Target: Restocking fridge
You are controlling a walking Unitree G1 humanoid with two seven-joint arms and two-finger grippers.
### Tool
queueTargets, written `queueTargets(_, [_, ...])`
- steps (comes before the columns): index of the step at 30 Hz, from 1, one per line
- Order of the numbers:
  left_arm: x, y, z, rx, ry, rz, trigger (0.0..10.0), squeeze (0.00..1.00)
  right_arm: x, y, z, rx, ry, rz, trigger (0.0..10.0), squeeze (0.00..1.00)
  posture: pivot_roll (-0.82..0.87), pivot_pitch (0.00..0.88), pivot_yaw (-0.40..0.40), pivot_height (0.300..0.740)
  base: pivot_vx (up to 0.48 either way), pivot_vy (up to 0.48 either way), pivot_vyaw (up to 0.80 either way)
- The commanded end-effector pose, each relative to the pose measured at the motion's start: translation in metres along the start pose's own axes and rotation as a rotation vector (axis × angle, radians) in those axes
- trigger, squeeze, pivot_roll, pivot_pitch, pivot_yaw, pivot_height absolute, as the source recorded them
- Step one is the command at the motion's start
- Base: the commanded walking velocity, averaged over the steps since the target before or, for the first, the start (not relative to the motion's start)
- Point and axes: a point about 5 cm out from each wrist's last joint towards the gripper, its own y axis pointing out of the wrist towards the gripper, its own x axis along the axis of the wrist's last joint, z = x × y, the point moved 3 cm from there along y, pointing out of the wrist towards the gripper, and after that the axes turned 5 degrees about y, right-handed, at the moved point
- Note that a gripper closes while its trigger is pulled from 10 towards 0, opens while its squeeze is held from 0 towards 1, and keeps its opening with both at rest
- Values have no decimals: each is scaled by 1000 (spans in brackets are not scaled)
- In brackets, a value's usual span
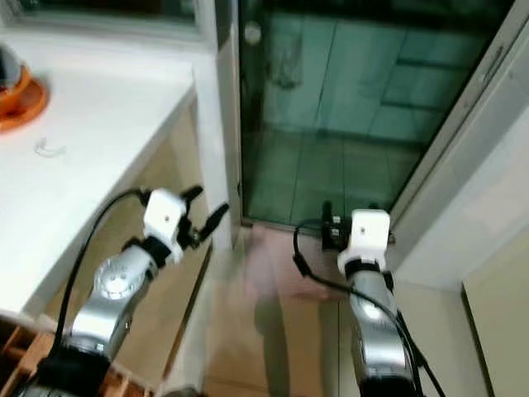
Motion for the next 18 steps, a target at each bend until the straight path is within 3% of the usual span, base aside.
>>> queueTargets(1, [3, 3, -7, -37, -20, -16, 10000, 0, -3, -4, -12, -49, -22, 5, 10000, 0, -71, 0, 3, 740, 0, 0, 0])
queueTargets(18, [8, 2, -13, -76, 1, -47, 10000, 0, -7, -2, -11, -40, -31, 17, 10000, 0, -73, 0, 2, 740, 440, 0, 0])
